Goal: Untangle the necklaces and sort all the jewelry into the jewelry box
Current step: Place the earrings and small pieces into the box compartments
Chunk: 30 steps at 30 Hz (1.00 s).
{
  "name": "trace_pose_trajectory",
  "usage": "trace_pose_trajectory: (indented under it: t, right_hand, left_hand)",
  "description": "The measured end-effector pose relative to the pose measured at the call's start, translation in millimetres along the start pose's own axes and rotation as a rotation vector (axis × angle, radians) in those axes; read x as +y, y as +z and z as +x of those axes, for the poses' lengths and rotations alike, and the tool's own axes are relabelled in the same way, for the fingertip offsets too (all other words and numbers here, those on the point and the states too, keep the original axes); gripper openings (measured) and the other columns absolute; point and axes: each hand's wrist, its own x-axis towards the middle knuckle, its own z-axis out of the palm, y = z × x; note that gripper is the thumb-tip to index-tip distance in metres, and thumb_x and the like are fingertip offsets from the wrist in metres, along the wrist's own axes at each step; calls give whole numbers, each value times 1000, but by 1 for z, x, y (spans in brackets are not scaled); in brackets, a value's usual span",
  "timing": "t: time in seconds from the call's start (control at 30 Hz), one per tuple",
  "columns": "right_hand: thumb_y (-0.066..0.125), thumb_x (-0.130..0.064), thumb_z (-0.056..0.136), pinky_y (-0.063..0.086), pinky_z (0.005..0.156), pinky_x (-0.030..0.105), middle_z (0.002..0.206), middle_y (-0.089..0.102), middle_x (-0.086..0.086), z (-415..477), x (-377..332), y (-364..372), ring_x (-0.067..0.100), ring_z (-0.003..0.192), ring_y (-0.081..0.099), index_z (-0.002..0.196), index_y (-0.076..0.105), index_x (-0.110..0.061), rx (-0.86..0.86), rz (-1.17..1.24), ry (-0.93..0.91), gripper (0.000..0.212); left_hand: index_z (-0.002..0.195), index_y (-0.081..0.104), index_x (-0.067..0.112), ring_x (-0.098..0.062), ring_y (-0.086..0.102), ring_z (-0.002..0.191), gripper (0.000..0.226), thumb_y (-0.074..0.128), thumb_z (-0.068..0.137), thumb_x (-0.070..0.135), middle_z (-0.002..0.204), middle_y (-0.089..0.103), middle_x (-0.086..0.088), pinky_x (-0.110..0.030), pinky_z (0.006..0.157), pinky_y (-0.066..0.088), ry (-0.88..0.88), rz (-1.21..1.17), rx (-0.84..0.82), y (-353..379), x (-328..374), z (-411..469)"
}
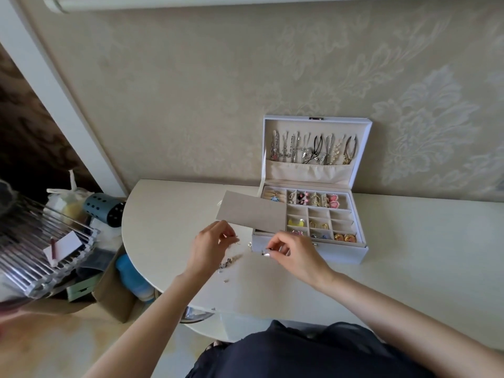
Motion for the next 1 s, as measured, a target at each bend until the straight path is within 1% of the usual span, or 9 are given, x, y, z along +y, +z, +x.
trace_pose_trajectory:
  t: [0.13,0.27,0.4,0.5,0.6,0.67,0.77,0.83,1.0]
  right_hand:
    - [67,-10,84,51,61,24,76,63,-7,-3,2,-19,14,67,62,84,64,-15,53,97,81,6]
    - [66,-7,85,50,54,19,74,67,-2,-6,10,-41,9,61,64,84,64,-16,127,133,117,9]
    - [66,-5,84,45,51,15,74,67,6,-10,19,-61,14,59,63,84,65,-12,204,149,133,7]
    - [69,-5,82,46,54,17,72,67,0,-12,27,-75,9,55,59,82,67,-14,257,130,124,10]
    - [71,-7,81,48,56,20,68,66,-7,-13,39,-91,2,53,56,79,68,-18,329,100,121,12]
    - [73,-9,80,47,56,19,69,66,-9,-13,49,-104,-1,53,56,79,68,-17,390,88,134,9]
    - [73,-12,80,49,60,25,72,67,-8,-16,65,-122,0,55,56,79,69,-17,453,72,165,7]
    - [73,-12,80,47,61,24,72,66,-9,-19,72,-131,-1,56,56,78,68,-18,473,68,178,8]
    - [74,-11,78,45,60,24,69,66,-8,-25,85,-139,2,53,53,72,65,-24,509,89,219,17]
  left_hand:
    - [75,62,4,-5,56,65,11,73,76,2,74,63,0,-11,58,40,115,-146,0,3,24,0]
    - [77,64,5,1,58,66,9,69,78,-2,73,65,2,-9,61,42,101,-239,-59,11,48,9]
    - [80,66,4,-5,61,68,8,66,80,-4,75,66,1,-13,65,46,75,-300,-120,23,68,21]
    - [83,67,4,-16,64,75,5,67,81,-1,80,68,-4,-18,69,49,89,-303,-142,32,83,31]
    - [83,66,2,-13,63,73,4,68,80,0,80,68,-4,-12,67,46,119,-319,-152,44,102,43]
    - [84,66,3,-16,65,74,5,68,80,1,80,68,-4,-18,69,50,139,-334,-183,54,116,50]
    - [86,66,3,-13,64,74,4,67,82,3,82,69,-5,-19,69,51,174,-324,-229,71,135,58]
    - [86,66,4,-10,64,73,4,67,83,4,83,70,-5,-15,68,51,217,-313,-259,83,144,62]
    - [89,67,2,-12,61,77,7,67,83,6,89,70,-8,-15,72,49,274,-271,-326,112,159,69]
